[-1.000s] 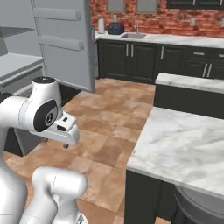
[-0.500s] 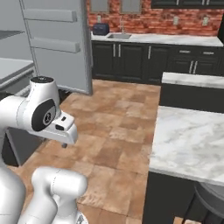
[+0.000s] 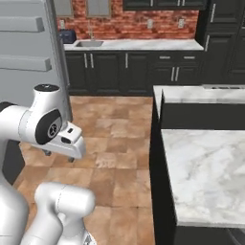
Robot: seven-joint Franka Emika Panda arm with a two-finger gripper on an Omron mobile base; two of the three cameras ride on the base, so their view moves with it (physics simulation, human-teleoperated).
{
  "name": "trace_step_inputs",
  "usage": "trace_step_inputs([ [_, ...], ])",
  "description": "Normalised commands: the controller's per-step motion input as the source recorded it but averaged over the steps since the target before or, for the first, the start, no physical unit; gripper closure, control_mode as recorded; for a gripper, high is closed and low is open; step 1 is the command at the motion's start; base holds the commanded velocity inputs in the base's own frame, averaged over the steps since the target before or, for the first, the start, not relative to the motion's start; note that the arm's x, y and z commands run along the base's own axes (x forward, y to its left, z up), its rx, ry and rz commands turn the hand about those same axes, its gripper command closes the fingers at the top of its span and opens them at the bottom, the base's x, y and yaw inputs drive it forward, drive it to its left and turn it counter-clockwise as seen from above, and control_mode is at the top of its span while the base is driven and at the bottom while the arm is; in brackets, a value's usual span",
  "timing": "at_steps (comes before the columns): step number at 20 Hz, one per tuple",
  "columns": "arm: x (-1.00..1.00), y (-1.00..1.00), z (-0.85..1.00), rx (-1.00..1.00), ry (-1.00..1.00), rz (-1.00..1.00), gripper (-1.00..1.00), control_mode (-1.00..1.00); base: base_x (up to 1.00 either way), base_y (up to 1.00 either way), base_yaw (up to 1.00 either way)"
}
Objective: Retrieve the butter from the fridge and place it on a plate on the dining table. Then retrieve the butter knife by the fridge and place it near the plate.
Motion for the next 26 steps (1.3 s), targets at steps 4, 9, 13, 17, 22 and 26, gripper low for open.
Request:
trace_step_inputs([
  [4,0.00,0.00,0.00,0.00,0.00,0.00,-1.00,1.00,0.78,0.25,-0.15],
  [9,0.00,0.00,0.00,0.00,0.00,0.00,-1.00,1.00,1.00,0.00,0.00],
  [13,0.00,0.00,0.00,0.00,0.00,0.00,-1.00,1.00,1.00,-0.08,0.07],
  [17,0.00,0.00,0.00,0.00,0.00,0.00,-1.00,1.00,1.00,-0.19,0.08],
  [22,0.00,0.00,0.00,0.00,0.00,0.00,-1.00,1.00,0.95,-0.45,0.22],
  [26,0.00,0.00,0.00,0.00,0.00,0.00,-1.00,1.00,1.00,-0.51,0.30],
])
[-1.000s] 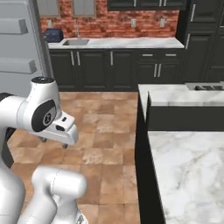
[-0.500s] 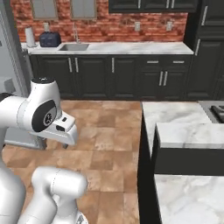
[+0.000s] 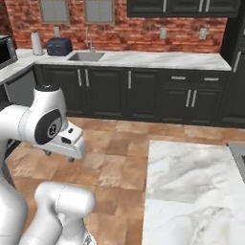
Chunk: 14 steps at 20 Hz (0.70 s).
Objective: Retrieve the butter from the fridge and place it on a plate on the dining table. Then retrieve the butter knife by the fridge and place it near the plate.
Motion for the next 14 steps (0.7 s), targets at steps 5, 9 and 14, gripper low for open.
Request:
trace_step_inputs([
  [5,0.00,0.00,0.00,0.00,0.00,0.00,-1.00,1.00,1.00,-0.02,0.21],
  [9,0.00,0.00,0.00,0.00,0.00,0.00,-1.00,1.00,1.00,0.05,0.13],
  [14,0.00,0.00,0.00,0.00,0.00,0.00,-1.00,1.00,1.00,-0.05,0.11],
])
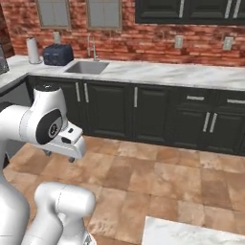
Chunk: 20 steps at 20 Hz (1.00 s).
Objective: Retrieve the butter from the fridge and place it on a plate on the dining table. Then retrieve the butter knife by the fridge and place it near the plate.
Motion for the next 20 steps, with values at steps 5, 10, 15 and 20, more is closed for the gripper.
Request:
trace_step_inputs([
  [5,0.00,0.00,0.00,0.00,0.00,0.00,-1.00,1.00,1.00,0.01,0.22],
  [10,0.00,0.00,0.00,0.00,0.00,0.00,-1.00,1.00,1.00,0.07,0.49],
  [15,0.00,0.00,0.00,0.00,0.00,0.00,-1.00,1.00,0.99,0.01,0.56],
  [20,0.00,0.00,0.00,0.00,0.00,0.00,-1.00,1.00,0.95,0.04,0.52],
])
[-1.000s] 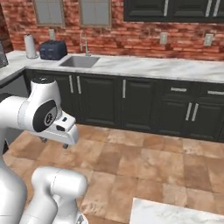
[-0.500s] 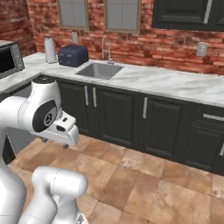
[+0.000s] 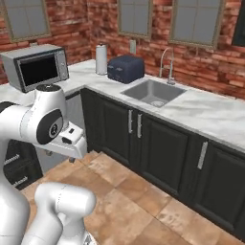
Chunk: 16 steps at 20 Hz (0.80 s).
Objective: Retrieve the butter from the fridge and place it on a plate on the dining table. Then retrieve the butter knife by the fridge and place it near the plate.
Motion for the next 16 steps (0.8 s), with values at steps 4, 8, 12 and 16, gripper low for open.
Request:
trace_step_inputs([
  [4,0.00,0.00,0.00,0.00,0.00,0.00,-1.00,1.00,0.91,0.03,0.53],
  [8,0.00,0.00,0.00,0.00,0.00,0.00,-1.00,1.00,0.85,0.00,0.58],
  [12,0.00,0.00,0.00,0.00,0.00,0.00,-1.00,1.00,0.64,0.01,0.69],
  [16,0.00,0.00,0.00,0.00,0.00,0.00,-1.00,1.00,0.48,0.00,0.78],
])
